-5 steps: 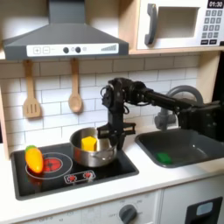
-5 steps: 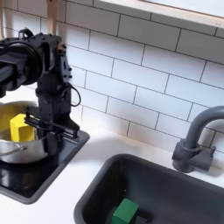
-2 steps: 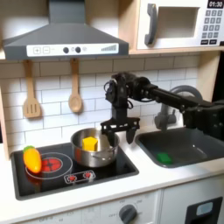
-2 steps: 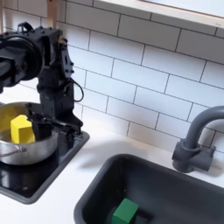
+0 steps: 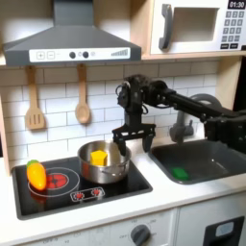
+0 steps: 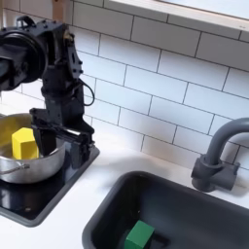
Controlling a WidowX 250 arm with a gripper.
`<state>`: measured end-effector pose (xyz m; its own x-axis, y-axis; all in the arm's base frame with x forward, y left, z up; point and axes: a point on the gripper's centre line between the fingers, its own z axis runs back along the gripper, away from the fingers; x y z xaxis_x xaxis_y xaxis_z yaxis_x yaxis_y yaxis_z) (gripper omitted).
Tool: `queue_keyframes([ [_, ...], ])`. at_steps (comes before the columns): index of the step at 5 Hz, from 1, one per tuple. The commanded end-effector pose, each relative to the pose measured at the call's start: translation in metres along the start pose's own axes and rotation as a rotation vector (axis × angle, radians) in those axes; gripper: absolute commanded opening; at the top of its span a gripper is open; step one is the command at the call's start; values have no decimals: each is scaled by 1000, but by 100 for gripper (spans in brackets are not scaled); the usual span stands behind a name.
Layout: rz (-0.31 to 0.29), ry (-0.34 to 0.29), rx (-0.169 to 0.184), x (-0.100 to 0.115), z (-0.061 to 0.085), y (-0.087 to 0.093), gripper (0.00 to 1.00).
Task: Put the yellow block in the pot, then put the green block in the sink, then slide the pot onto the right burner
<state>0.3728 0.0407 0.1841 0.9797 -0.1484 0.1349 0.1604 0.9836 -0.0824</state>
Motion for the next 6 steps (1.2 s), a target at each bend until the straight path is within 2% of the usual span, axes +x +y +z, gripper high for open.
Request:
queue_keyframes([
  [1, -31, -44, 7, -2, 15, -10, 100],
  [2, -59, -24, -2, -4, 6, -21, 100],
  [3, -51, -26, -5, -7, 14, -19, 100],
  [6, -56, -30, -5, -7, 15, -21, 100],
])
